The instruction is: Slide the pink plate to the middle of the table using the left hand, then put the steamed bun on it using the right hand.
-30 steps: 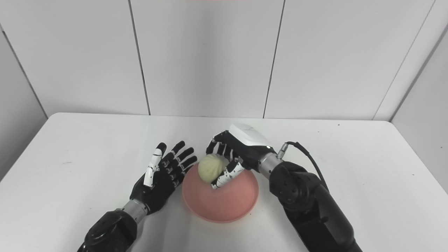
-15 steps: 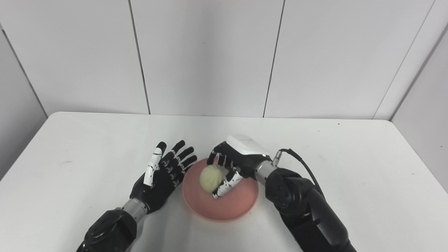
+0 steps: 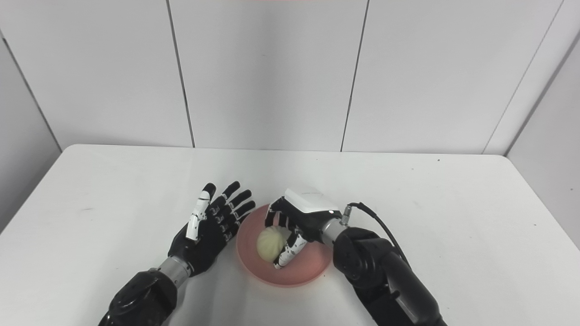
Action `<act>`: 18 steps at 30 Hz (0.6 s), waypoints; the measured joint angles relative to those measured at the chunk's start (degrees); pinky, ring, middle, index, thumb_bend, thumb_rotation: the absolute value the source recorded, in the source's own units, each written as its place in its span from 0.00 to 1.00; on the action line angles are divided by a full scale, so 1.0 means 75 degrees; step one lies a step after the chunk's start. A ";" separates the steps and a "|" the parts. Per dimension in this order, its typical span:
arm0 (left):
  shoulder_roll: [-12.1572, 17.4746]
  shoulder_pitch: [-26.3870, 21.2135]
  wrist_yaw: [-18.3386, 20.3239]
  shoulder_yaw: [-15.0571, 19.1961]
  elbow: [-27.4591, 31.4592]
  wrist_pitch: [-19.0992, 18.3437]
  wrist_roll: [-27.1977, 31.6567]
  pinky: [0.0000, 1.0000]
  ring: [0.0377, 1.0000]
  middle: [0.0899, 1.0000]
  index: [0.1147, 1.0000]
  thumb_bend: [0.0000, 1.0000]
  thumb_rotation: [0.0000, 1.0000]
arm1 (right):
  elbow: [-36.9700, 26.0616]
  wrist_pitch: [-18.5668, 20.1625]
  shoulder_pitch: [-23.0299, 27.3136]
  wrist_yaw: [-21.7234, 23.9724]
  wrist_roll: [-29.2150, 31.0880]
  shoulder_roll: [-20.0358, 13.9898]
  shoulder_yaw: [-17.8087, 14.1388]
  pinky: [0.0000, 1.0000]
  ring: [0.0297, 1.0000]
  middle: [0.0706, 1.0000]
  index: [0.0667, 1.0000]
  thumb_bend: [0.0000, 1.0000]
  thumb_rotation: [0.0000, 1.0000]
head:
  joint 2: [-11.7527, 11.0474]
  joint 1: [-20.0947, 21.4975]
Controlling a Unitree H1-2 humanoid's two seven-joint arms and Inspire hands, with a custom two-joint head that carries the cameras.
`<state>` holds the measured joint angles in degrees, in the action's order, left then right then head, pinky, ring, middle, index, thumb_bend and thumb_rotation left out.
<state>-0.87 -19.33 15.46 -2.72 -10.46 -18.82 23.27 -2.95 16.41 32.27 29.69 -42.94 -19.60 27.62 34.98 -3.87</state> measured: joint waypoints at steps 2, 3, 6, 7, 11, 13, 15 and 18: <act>0.0003 0.0000 0.0000 -0.0007 0.0001 0.0000 -0.0002 0.97 0.93 0.94 0.97 0.57 0.99 | -0.0209 0.0018 0.0001 0.0209 -0.0147 -0.0038 0.0051 0.54 0.63 0.70 0.76 0.78 0.28 | 0.0000 0.0000; 0.0003 0.0000 0.0000 -0.0008 0.0002 0.0000 -0.0003 0.97 0.93 0.94 0.97 0.57 0.99 | -0.0304 0.0040 0.0001 0.0337 -0.0177 -0.0053 0.0057 0.55 0.65 0.72 0.78 0.79 0.31 | 0.0000 0.0000; 0.0007 0.0000 0.0000 -0.0012 0.0001 0.0000 -0.0004 0.99 0.94 0.96 0.98 0.57 0.99 | -0.0727 0.0349 0.0001 0.0828 -0.0259 -0.0085 0.0043 0.56 0.72 0.81 0.85 0.85 0.46 | 0.0000 0.0000; 0.0009 0.0000 0.0000 -0.0011 0.0001 0.0000 -0.0003 0.98 0.94 0.96 0.98 0.58 0.99 | -0.0887 0.0432 0.0007 0.0958 -0.0297 -0.0088 0.0028 0.56 0.73 0.83 0.87 0.87 0.49 | 0.0000 0.0000; 0.0006 0.0000 0.0000 -0.0007 -0.0001 0.0000 0.0001 0.95 0.93 0.94 0.96 0.57 0.98 | -0.1302 0.0746 0.0031 0.1406 -0.0433 -0.0103 -0.0029 0.56 0.75 0.86 0.90 0.91 0.59 | -0.0012 0.0012; 0.0003 0.0003 0.0000 0.0002 0.0009 -0.0002 0.0005 0.94 0.92 0.93 0.95 0.56 0.99 | -0.1542 0.0884 0.0035 0.1658 -0.0525 -0.0121 -0.0053 0.59 0.77 0.87 0.91 0.94 0.65 | -0.0023 0.0012; 0.0003 0.0006 0.0000 0.0009 0.0016 -0.0010 0.0006 0.95 0.93 0.94 0.95 0.57 0.99 | -0.1799 0.0958 0.0061 0.1856 -0.0656 -0.0130 -0.0072 0.60 0.77 0.87 0.92 0.95 0.67 | -0.0047 0.0012; 0.0004 0.0009 0.0000 0.0002 0.0023 -0.0012 0.0005 0.95 0.92 0.93 0.94 0.57 0.99 | -0.2134 0.1173 0.0117 0.2167 -0.0819 -0.0130 -0.0178 0.58 0.77 0.87 0.92 0.95 0.68 | -0.0058 0.0023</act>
<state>-0.84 -19.27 15.46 -2.71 -10.29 -18.91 23.31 -18.96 25.21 33.14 45.94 -49.09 -20.58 26.29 34.54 -3.69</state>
